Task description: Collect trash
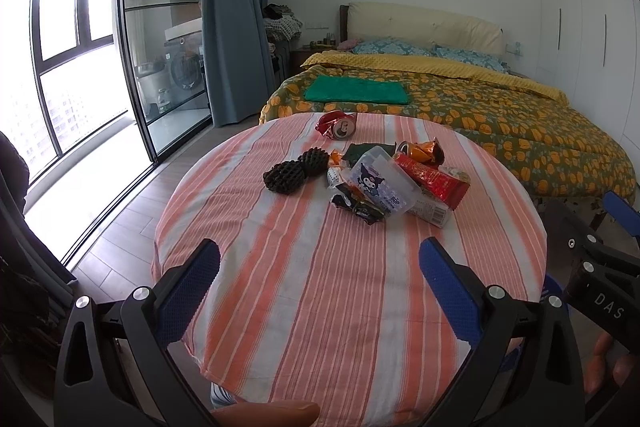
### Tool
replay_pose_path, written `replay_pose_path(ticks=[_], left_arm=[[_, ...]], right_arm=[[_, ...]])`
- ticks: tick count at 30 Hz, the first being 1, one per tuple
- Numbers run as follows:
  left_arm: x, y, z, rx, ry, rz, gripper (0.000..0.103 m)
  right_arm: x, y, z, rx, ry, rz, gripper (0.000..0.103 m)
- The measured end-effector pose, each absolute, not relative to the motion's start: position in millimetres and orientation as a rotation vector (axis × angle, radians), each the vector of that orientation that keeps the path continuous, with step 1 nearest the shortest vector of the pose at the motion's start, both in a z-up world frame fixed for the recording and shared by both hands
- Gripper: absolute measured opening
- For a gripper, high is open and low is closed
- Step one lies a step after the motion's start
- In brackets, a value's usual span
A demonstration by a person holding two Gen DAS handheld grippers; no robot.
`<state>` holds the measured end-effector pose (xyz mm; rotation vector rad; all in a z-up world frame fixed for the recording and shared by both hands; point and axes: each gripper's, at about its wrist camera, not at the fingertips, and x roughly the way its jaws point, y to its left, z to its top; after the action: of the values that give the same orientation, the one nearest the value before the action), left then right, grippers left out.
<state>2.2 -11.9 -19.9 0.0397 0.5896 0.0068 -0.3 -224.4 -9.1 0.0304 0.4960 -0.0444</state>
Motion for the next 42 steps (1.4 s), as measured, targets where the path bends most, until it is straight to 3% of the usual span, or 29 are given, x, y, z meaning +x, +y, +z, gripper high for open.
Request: replay_pose_path(ticks=[42], left_arm=[[2.6, -13.3, -24.9, 0.043, 0.596, 0.006, 0.099]], right_arm=[[4.6, -228.0, -16.6, 0.067, 0.517, -0.026, 0.098]])
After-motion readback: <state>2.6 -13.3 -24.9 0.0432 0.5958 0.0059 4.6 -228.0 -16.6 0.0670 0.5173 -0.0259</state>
